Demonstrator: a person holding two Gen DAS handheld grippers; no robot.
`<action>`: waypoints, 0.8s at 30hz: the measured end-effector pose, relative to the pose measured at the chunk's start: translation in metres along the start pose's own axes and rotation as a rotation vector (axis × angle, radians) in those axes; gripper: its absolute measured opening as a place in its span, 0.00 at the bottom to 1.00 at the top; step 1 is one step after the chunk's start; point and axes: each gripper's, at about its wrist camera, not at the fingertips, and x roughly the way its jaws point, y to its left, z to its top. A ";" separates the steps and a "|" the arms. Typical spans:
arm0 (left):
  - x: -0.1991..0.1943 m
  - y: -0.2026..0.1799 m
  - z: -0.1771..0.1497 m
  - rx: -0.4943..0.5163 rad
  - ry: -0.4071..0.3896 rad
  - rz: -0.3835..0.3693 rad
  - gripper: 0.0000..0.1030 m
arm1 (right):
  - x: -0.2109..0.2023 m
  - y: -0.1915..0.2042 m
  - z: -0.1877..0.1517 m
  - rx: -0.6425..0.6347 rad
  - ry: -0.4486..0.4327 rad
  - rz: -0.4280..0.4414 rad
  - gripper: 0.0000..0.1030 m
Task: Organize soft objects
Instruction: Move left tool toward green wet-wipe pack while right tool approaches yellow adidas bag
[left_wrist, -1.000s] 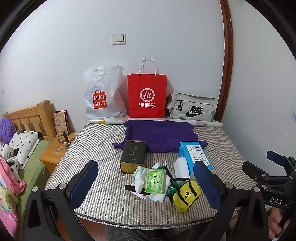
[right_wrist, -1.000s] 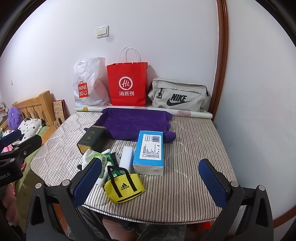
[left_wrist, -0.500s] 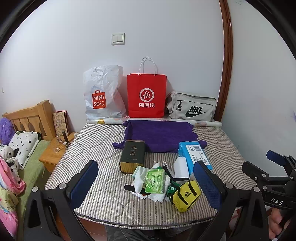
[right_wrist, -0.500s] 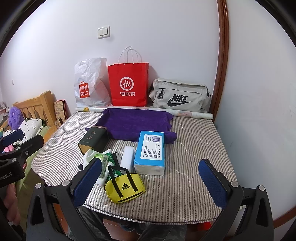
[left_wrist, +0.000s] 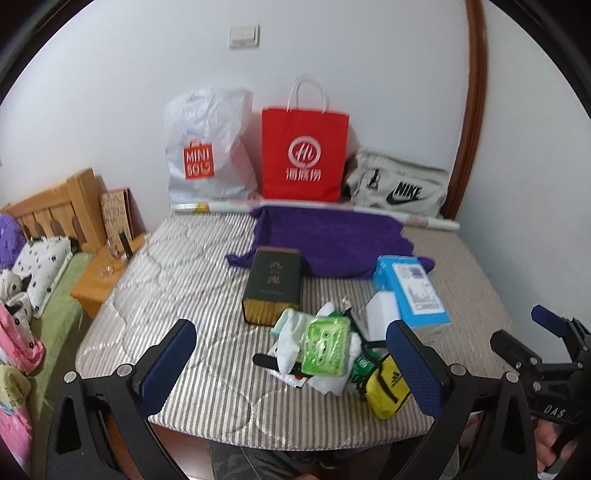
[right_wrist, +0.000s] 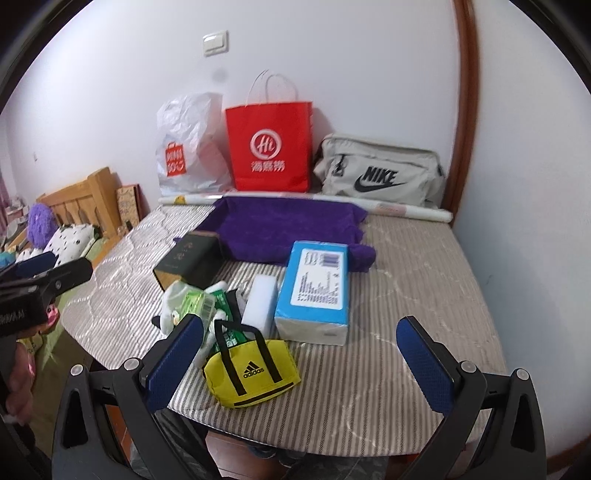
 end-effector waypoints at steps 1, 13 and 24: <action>0.008 0.002 -0.001 -0.002 0.018 -0.007 1.00 | 0.006 0.002 -0.002 -0.008 0.008 0.011 1.00; 0.078 0.025 -0.020 -0.022 0.152 0.001 1.00 | 0.093 0.016 -0.043 -0.064 0.139 0.176 1.00; 0.115 0.039 -0.030 -0.053 0.222 -0.010 1.00 | 0.116 0.027 -0.078 -0.102 0.166 0.302 1.00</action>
